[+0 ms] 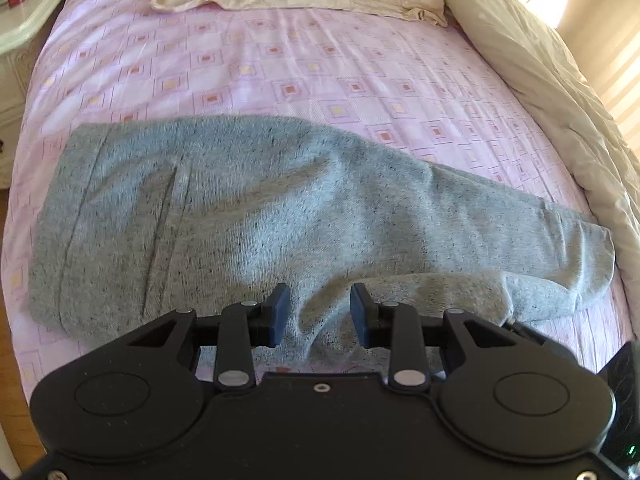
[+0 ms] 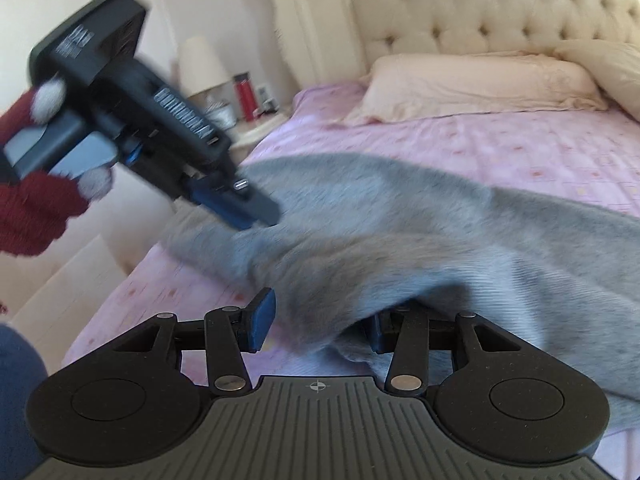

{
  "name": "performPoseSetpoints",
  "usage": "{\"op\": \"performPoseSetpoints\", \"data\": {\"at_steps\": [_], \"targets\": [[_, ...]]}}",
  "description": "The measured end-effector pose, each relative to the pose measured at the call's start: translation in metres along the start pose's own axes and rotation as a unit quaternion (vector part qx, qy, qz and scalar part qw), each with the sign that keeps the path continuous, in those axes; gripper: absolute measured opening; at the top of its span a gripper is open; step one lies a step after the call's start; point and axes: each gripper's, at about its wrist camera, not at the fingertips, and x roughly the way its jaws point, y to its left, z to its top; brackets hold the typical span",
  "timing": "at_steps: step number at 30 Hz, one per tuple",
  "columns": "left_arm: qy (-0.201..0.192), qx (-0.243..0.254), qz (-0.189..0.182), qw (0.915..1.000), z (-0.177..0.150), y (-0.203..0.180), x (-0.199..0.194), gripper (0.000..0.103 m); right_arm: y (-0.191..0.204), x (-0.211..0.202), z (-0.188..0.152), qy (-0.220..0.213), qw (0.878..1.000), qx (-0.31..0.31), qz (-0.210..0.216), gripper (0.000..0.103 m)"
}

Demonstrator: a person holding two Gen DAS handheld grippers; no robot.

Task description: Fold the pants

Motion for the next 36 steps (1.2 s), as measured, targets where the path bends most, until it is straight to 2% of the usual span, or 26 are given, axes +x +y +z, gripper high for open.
{"op": "performPoseSetpoints", "data": {"at_steps": [4, 6, 7, 8, 9, 10, 11, 12, 14, 16, 17, 18, 20, 24, 26, 28, 31, 33, 36], "targets": [[0.004, -0.003, -0.003, 1.0000, -0.004, -0.001, 0.003, 0.041, 0.022, 0.012, -0.005, 0.011, 0.999, -0.041, -0.009, 0.053], [0.005, 0.002, -0.002, 1.0000, -0.006, -0.003, 0.002, 0.041, 0.029, 0.018, -0.006, 0.019, 0.998, -0.055, -0.026, 0.053], [0.004, 0.006, -0.001, 1.0000, -0.006, -0.003, 0.002, 0.041, 0.031, 0.020, -0.007, 0.023, 0.997, -0.064, -0.032, 0.050], [0.003, 0.010, 0.002, 0.9999, -0.006, -0.004, 0.000, 0.041, 0.032, 0.020, -0.006, 0.025, 0.997, -0.068, -0.035, 0.035], [0.001, 0.015, 0.005, 0.9999, -0.007, -0.005, -0.001, 0.041, 0.032, 0.017, -0.004, 0.027, 0.997, -0.063, -0.041, 0.025], [-0.001, 0.020, 0.010, 0.9997, -0.007, -0.005, -0.003, 0.041, 0.029, 0.014, 0.001, 0.033, 0.998, -0.042, -0.043, 0.015], [-0.004, 0.026, 0.016, 0.9995, -0.007, -0.006, -0.006, 0.041, 0.021, 0.007, 0.009, 0.040, 0.999, 0.007, -0.020, 0.014], [-0.008, 0.033, 0.023, 0.9992, -0.007, -0.007, -0.008, 0.041, 0.009, -0.004, 0.016, 0.035, 0.996, 0.079, 0.026, 0.012], [-0.020, 0.051, 0.038, 0.9978, -0.008, -0.007, -0.015, 0.041, -0.015, -0.022, 0.021, 0.014, 0.969, 0.214, 0.126, 0.008], [-0.033, 0.069, 0.060, 0.9953, -0.009, -0.007, -0.018, 0.041, -0.028, -0.020, 0.015, 0.037, 0.946, 0.287, 0.147, 0.008], [-0.037, 0.075, 0.070, 0.9940, -0.009, -0.006, -0.018, 0.042, -0.032, -0.011, 0.010, 0.072, 0.938, 0.306, 0.147, 0.008], [-0.036, 0.079, 0.079, 0.9930, -0.009, -0.005, -0.016, 0.042, -0.033, -0.002, 0.004, 0.106, 0.936, 0.308, 0.131, 0.008], [-0.029, 0.079, 0.096, 0.9918, -0.010, -0.002, -0.010, 0.042, -0.025, 0.010, -0.011, 0.154, 0.945, 0.272, 0.093, 0.008], [-0.019, 0.087, 0.122, 0.9885, -0.016, 0.008, 0.002, 0.042, -0.017, 0.005, -0.026, 0.133, 0.945, 0.283, 0.099, 0.007], [-0.017, 0.100, 0.136, 0.9854, -0.019, 0.014, 0.009, 0.046, -0.011, 0.002, -0.027, 0.128, 0.953, 0.259, 0.089, 0.007], [-0.013, 0.108, 0.126, 0.9860, -0.019, 0.021, 0.013, 0.048, -0.003, 0.001, -0.027, 0.134, 0.959, 0.236, 0.084, 0.006], [-0.014, 0.110, 0.134, 0.9848, -0.011, 0.029, 0.015, 0.044, 0.010, -0.001, -0.023, 0.143, 0.969, 0.187, 0.072, 0.005], [-0.020, 0.116, 0.173, 0.9780, -0.006, 0.031, 0.016, 0.048, 0.011, -0.003, -0.017, 0.145, 0.974, 0.164, 0.066, 0.005], [-0.019, 0.117, 0.191, 0.9744, 0.001, 0.038, 0.021, 0.059, 0.018, -0.007, -0.016, 0.147, 0.978, 0.135, 0.059, 0.006]]}}
